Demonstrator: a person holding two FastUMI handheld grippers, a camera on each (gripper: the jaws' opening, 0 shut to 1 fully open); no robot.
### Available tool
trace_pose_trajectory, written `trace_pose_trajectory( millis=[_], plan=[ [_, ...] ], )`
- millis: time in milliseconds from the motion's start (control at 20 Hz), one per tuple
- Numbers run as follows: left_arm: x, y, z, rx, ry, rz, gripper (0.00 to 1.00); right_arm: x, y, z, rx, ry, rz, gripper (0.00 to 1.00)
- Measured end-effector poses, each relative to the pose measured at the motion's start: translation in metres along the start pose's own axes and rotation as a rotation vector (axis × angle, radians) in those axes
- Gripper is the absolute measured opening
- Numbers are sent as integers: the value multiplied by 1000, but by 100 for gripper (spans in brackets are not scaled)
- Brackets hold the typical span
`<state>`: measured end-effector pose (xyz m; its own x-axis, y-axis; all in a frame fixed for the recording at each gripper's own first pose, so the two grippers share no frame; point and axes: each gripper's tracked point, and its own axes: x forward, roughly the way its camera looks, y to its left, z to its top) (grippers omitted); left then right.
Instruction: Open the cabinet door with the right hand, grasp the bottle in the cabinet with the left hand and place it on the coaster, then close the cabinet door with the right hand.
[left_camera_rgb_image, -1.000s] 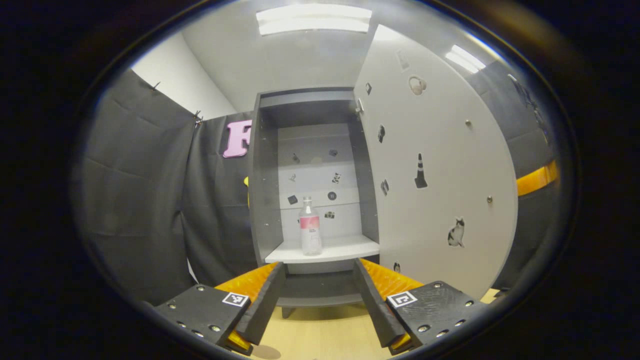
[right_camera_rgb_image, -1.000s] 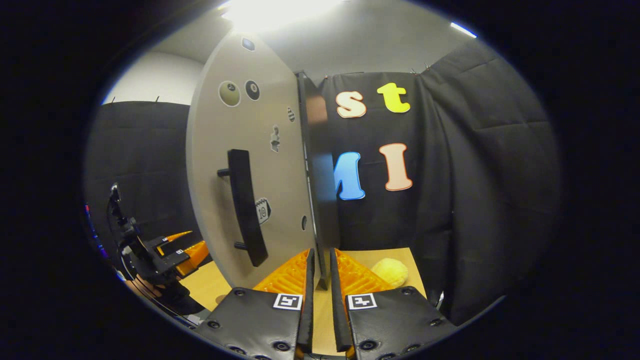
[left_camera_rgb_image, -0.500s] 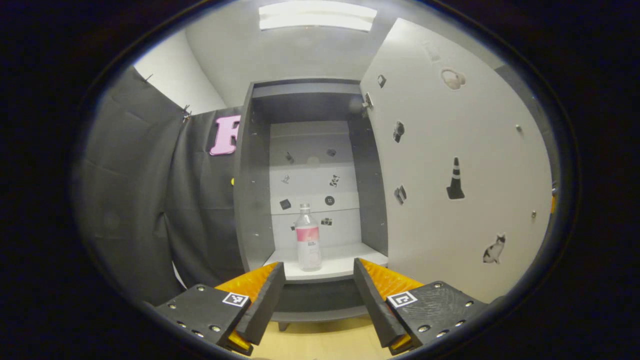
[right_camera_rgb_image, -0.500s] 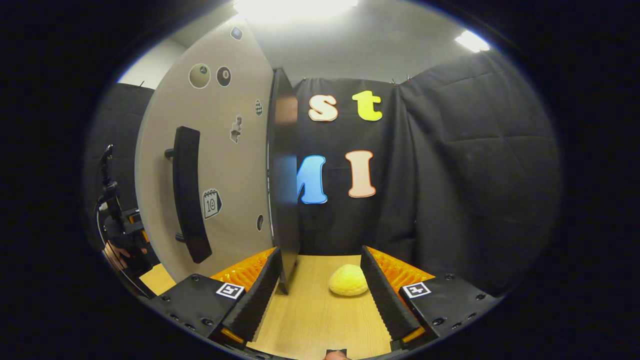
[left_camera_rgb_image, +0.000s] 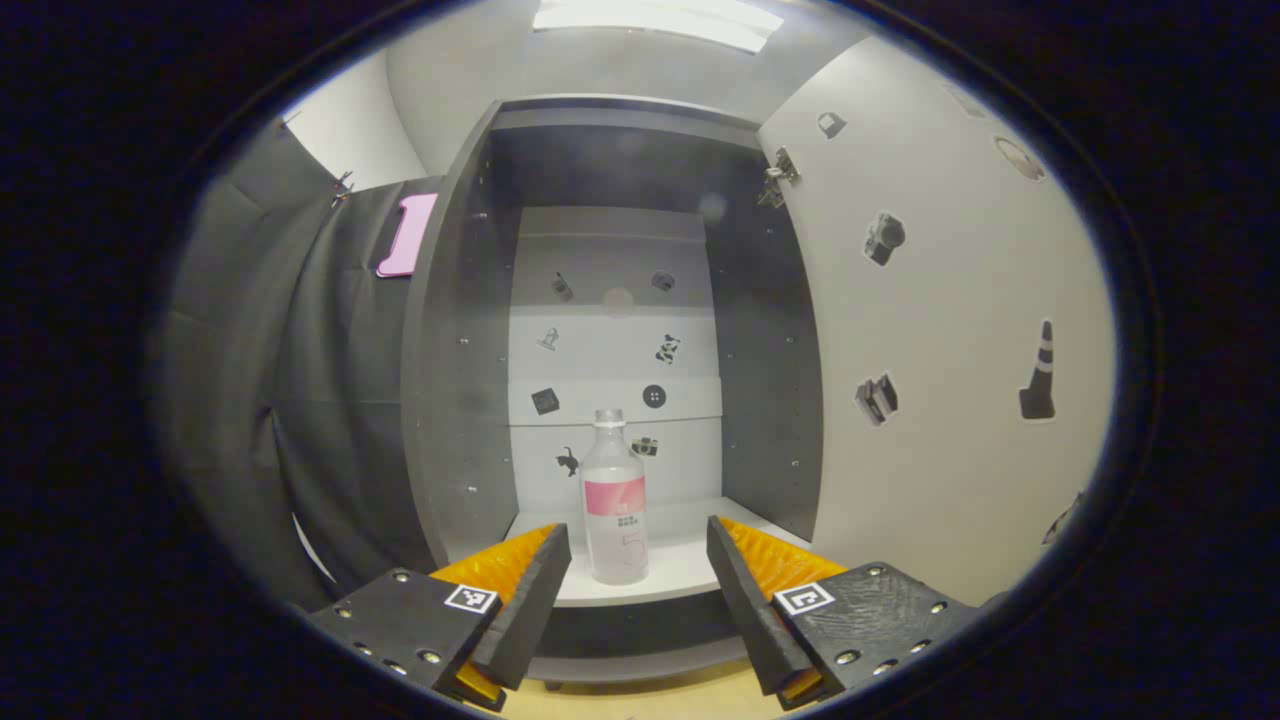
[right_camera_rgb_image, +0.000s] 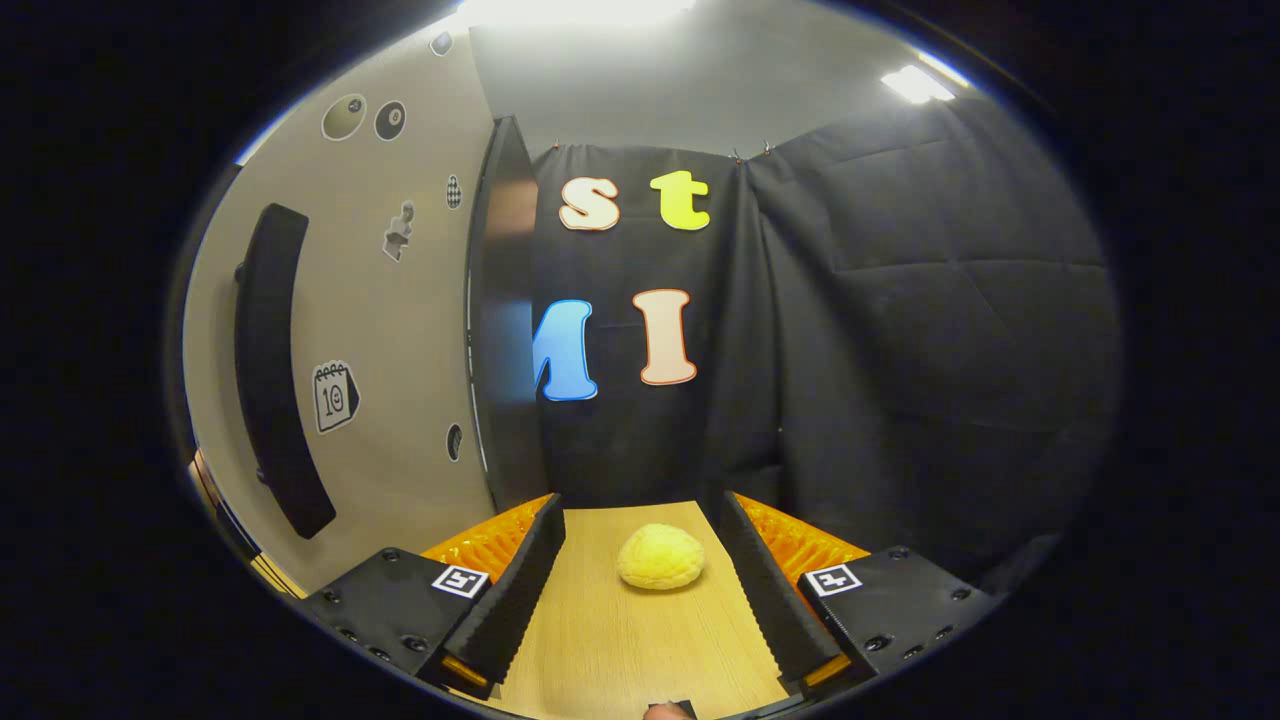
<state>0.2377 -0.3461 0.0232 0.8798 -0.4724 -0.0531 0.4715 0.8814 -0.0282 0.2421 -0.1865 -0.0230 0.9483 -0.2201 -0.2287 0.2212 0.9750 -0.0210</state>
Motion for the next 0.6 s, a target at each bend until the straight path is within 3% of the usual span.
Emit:
trace_pose_trajectory(
  millis=[100, 150, 350, 400, 450, 600],
  plan=[
    [21, 5, -8, -9, 10, -20, 84, 2, -2, -1, -2, 2, -36, 94],
    [31, 7, -12, -13, 17, -30, 85, 2, -4, -1, -5, 4, -54, 99],
    [65, 14, -24, 7, 32, -59, 82, 6, -7, -5, -9, 19, -111, 99],
    [75, 16, -27, 13, 35, -62, 85, 6, -8, -7, -9, 24, -123, 94],
    [82, 18, -30, 14, 36, -63, 82, 7, -9, -8, -10, 28, -135, 99],
    [101, 24, -39, 18, 45, -67, 82, 7, -10, -11, -10, 38, -161, 99]
  ],
)
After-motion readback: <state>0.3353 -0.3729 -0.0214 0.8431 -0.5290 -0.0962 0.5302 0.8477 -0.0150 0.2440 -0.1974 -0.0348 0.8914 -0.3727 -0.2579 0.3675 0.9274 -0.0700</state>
